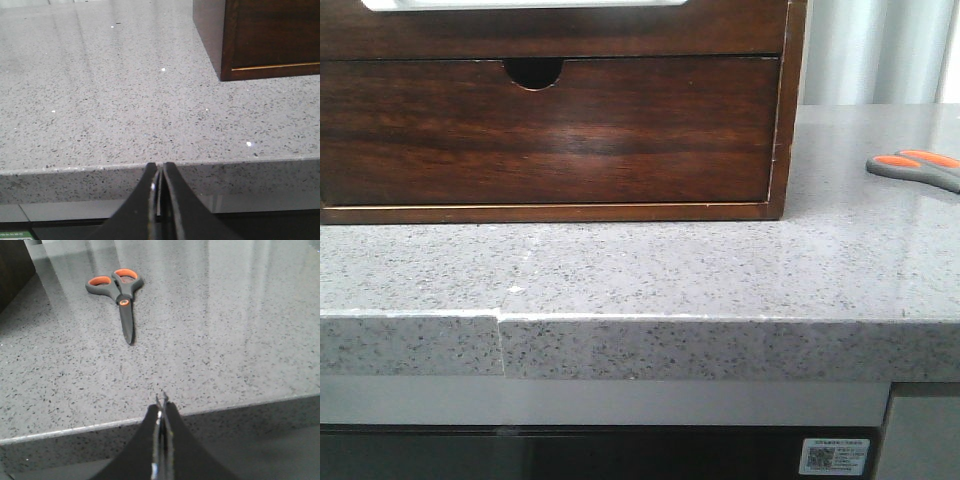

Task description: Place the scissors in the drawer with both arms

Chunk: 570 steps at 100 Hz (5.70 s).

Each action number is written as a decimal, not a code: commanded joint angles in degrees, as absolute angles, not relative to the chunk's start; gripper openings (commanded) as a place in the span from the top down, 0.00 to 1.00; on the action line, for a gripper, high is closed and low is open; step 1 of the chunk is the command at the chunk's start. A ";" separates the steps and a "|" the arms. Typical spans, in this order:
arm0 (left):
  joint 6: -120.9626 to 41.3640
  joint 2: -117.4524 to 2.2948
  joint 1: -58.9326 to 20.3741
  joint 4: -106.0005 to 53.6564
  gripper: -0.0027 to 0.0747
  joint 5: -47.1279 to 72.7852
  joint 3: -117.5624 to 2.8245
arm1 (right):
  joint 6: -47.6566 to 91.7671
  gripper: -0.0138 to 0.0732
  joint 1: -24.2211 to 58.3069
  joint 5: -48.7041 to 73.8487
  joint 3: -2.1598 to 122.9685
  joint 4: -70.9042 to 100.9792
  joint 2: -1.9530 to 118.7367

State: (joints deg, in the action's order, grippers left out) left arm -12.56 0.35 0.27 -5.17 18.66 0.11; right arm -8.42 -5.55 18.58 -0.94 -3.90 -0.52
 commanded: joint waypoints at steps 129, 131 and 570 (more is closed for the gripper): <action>-11.97 2.02 0.25 -3.57 0.99 9.41 1.43 | -7.91 0.92 -5.46 8.97 -1.55 -5.84 -1.68; -11.97 2.02 0.25 -3.57 0.99 9.16 1.43 | -7.91 0.92 -5.46 8.78 -1.55 -5.84 -1.68; -22.84 -47.44 -33.49 46.75 0.64 -33.17 -24.18 | -7.91 0.92 -5.46 16.34 16.79 0.60 16.90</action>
